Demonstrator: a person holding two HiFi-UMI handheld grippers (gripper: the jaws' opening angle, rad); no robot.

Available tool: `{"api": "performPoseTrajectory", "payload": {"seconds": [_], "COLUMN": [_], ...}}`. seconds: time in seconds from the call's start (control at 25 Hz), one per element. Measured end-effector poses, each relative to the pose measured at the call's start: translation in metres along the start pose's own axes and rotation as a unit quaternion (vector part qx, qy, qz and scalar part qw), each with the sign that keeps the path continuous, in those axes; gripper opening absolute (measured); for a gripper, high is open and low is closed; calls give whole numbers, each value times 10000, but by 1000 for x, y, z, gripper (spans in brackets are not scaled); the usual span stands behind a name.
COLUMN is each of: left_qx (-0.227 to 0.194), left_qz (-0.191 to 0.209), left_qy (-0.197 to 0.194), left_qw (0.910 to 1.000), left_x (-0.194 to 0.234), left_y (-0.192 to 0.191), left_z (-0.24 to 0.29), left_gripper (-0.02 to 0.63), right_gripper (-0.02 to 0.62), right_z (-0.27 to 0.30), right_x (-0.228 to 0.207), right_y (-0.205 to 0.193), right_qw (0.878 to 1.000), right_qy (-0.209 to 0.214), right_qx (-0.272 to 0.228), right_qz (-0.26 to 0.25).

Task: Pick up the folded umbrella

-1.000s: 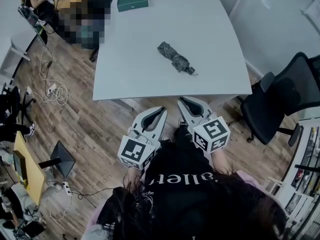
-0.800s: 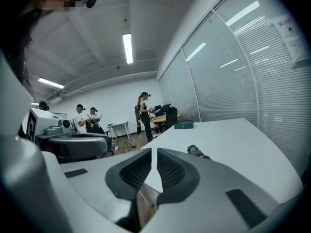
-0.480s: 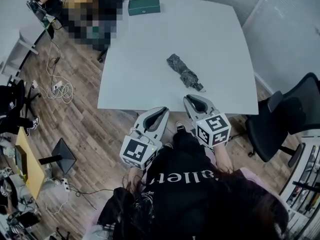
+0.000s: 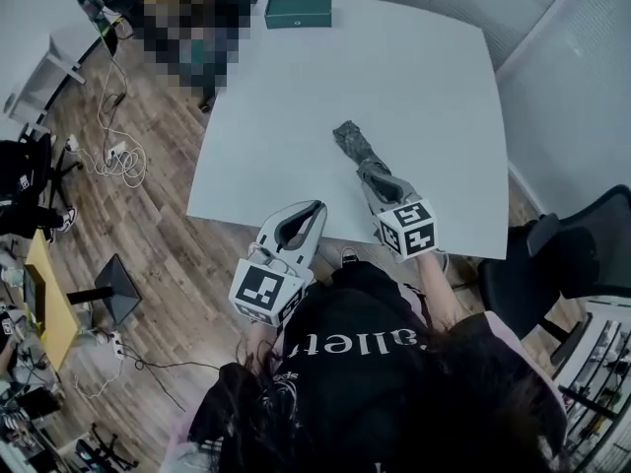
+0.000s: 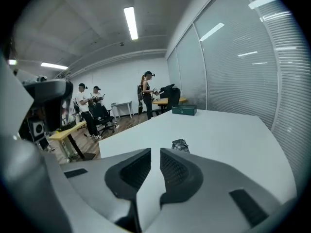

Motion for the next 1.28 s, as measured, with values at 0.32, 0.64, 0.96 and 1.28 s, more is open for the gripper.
{"api": "performPoseTrajectory", "payload": {"seconds": [0.32,0.64,0.96,1.28], "left_qx": [127,318,442,458], "left_qz": [-20,-183,-272,-389], "left_qy": [261,477,618,849], "left_qw": [9996,9982,9967,9946], "left_x": [10,22,29,38], "left_y": [2,-4,-12,-17], "left_z": [19,31,34,22], "left_gripper": [28,28,28,28], "right_gripper": [115,247,295,296], "right_z": [70,126,159,164], "right_x": [-48,-77,-86,-92], "right_y": [-15,-43,-64,-73], "right_qw": [9947,9877,9818,9795], "right_qy": [101,104,-104,-179], "right_qx": [823,1485,1874,1992], "right_qz": [-609,-487,-276,-220]}}
Point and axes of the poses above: the fingertips, and each gripper's own axes: z forward along the fingers, x to its left, y out of its top, the point moved 3 cm from there along -z, backward along the fingers, and after that the axes turned 3 degrees about x, right-handed, at the moved point
